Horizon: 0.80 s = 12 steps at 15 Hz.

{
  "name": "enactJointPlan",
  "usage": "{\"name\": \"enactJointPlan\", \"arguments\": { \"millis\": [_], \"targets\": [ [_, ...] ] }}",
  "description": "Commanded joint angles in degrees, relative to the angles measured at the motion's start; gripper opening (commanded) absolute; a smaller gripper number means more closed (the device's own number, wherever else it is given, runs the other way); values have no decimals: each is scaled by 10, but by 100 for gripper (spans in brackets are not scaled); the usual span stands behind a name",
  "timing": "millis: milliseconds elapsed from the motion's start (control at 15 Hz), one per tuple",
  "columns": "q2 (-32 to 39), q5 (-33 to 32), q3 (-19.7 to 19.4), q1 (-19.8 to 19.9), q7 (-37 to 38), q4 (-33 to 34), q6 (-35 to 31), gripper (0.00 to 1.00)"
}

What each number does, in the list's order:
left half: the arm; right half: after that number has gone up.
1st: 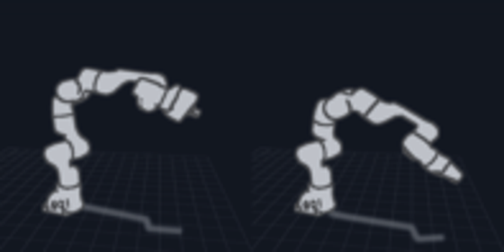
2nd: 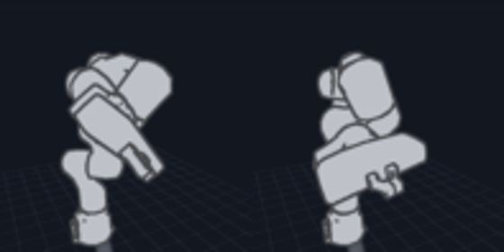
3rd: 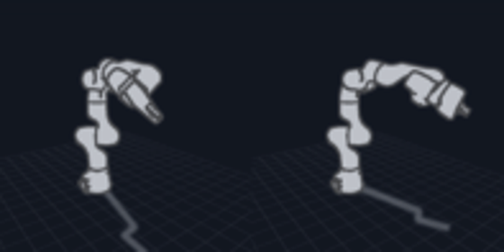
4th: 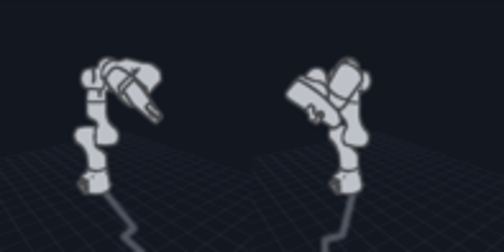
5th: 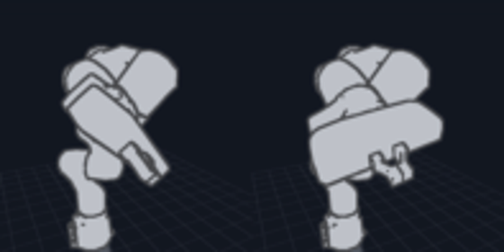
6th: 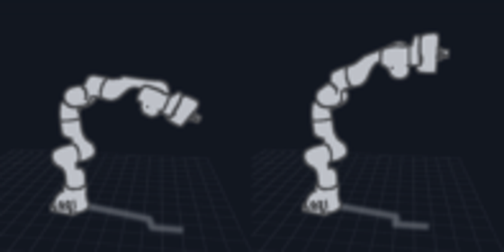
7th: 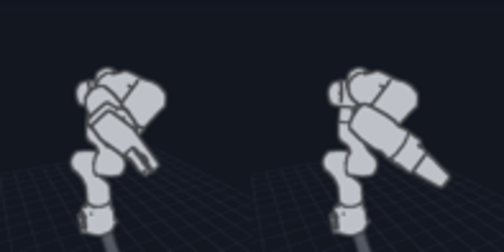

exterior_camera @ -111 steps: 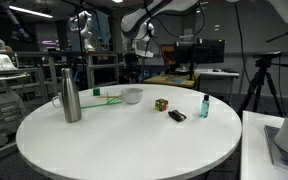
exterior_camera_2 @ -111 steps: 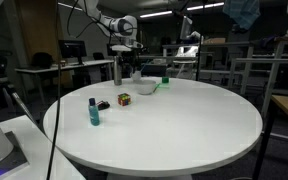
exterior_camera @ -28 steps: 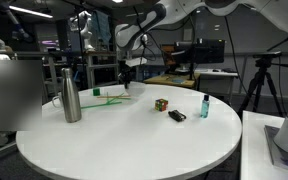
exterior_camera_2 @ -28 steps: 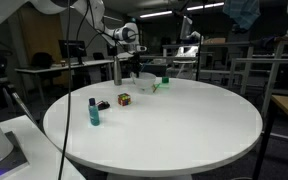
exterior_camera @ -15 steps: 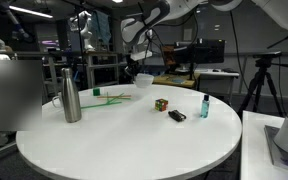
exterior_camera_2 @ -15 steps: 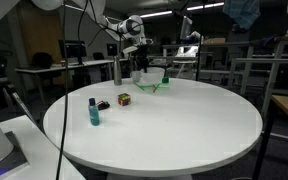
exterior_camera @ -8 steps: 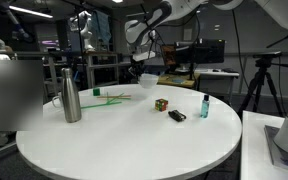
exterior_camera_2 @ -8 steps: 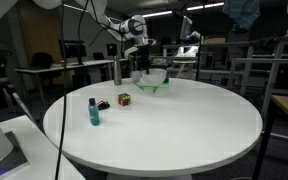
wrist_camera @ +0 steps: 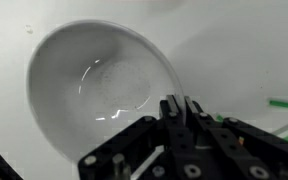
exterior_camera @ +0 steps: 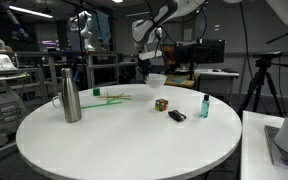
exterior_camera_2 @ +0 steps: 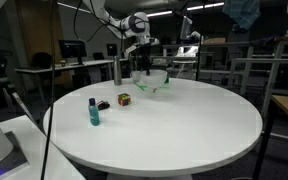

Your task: Move the bowl to the right and put the rubik's cube inside it

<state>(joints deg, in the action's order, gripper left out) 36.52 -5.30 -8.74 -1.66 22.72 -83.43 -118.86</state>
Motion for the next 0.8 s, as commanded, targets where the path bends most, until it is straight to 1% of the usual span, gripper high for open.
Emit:
{"name": "enactJointPlan", "arguments": {
  "millis": [0,400,733],
  "targets": [
    [-59,13,-1,8,20,-65,10,3],
    [-92,42,0,19,35,-118,31,3],
    [-100,52,0,19,40,-134,56,3]
  ]
}}
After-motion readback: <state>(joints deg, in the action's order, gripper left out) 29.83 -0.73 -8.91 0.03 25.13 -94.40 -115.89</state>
